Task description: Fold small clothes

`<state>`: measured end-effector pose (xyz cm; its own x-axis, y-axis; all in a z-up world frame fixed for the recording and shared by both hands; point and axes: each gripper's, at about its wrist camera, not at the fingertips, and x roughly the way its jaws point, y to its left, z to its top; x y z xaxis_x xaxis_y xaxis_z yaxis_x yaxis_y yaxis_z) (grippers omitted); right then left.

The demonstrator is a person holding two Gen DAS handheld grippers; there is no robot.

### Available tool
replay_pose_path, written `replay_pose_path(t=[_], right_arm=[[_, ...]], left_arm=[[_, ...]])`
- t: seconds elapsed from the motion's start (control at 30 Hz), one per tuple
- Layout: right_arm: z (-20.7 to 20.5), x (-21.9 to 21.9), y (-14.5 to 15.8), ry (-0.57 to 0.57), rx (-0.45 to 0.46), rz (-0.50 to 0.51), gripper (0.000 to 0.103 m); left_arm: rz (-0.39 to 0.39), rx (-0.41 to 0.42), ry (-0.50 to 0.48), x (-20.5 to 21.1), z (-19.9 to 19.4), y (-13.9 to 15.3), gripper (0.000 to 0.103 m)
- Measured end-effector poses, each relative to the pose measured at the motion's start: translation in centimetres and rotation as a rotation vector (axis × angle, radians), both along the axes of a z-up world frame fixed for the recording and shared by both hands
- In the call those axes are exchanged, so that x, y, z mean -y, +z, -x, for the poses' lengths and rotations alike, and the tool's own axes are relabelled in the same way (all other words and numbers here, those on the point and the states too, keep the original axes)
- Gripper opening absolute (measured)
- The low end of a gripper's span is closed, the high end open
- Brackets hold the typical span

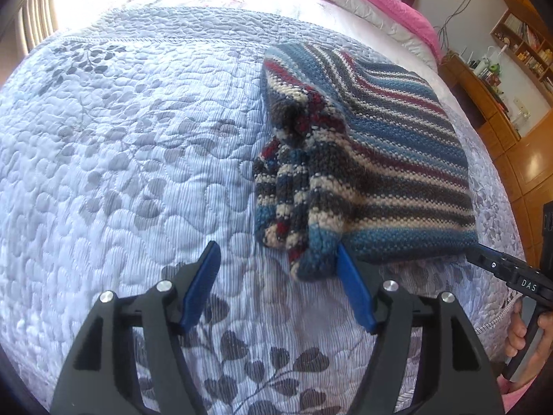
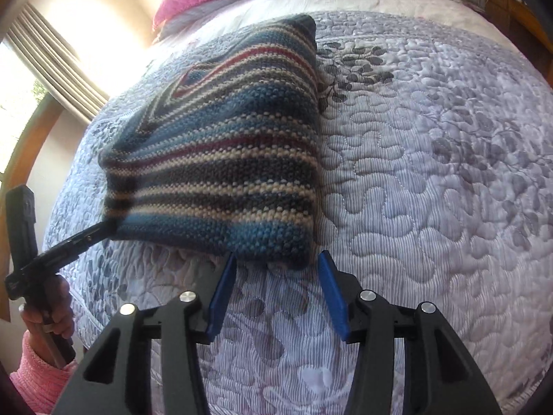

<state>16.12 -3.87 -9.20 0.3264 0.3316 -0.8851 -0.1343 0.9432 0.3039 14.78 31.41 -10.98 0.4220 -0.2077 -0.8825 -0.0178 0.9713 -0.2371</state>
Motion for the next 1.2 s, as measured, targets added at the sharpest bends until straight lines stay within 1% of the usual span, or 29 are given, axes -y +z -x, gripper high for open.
replay_pose_path(t=[0.07,0.13,0.3,0.37,0.43,0.5,0.57,0.7,0.77,0.87,0.93,1.0,1.13,1.2], right_arm=[[1.2,0.7,0.3,-0.003,0.014,0.027,0.058],[2.7,0.3,0.9,-0.001,0.024,0.045,0.060],[5.8,-0.3,2.3,-0.021,0.046,0.100,0.068],[7.1,-0.4,2.6,-0.028,0.057,0.103,0.075],[8.3,-0.7,3.1,-0.036,0.067,0.108,0.078],[9.4,-0.8,3.6,-0.043,0.077,0.111,0.079],[10.3,-1.0,4.1,-0.047,0.090,0.120,0.085],[12.1,-1.5,5.2,-0.051,0.125,0.147,0.093],[12.9,-1.8,5.9,-0.045,0.138,0.155,0.098],[13.8,-2.2,6.8,-0.047,0.161,0.172,0.099],[14.5,-2.6,7.3,-0.044,0.170,0.173,0.099],[15.0,-3.0,7.8,-0.036,0.177,0.171,0.099],[15.9,-3.7,8.7,-0.022,0.195,0.179,0.099],[16.3,-4.0,9.1,-0.022,0.203,0.177,0.099]], left_arm=[[-0.034,0.007,0.008,-0.1,1.4,0.7,0.070],[-0.059,0.003,0.018,-0.3,2.6,1.2,0.071],[-0.068,-0.013,0.051,-0.9,5.9,2.1,0.071],[-0.087,-0.007,0.062,-0.8,6.9,2.6,0.073],[-0.104,-0.005,0.067,-0.9,8.1,3.1,0.074],[-0.114,0.002,0.068,-0.7,9.3,3.7,0.074],[-0.129,0.011,0.068,-0.7,10.4,4.4,0.074],[-0.167,0.041,0.061,-0.3,12.7,5.7,0.079],[-0.179,0.051,0.059,-0.2,13.1,6.3,0.080],[-0.203,0.068,0.068,-0.1,14.6,7.3,0.080],[-0.212,0.080,0.072,-0.1,15.4,8.1,0.084],[-0.222,0.097,0.080,-0.1,16.1,8.8,0.086],[-0.272,0.129,0.088,0.1,17.5,10.1,0.089],[-0.280,0.138,0.087,0.2,18.0,10.7,0.089]])
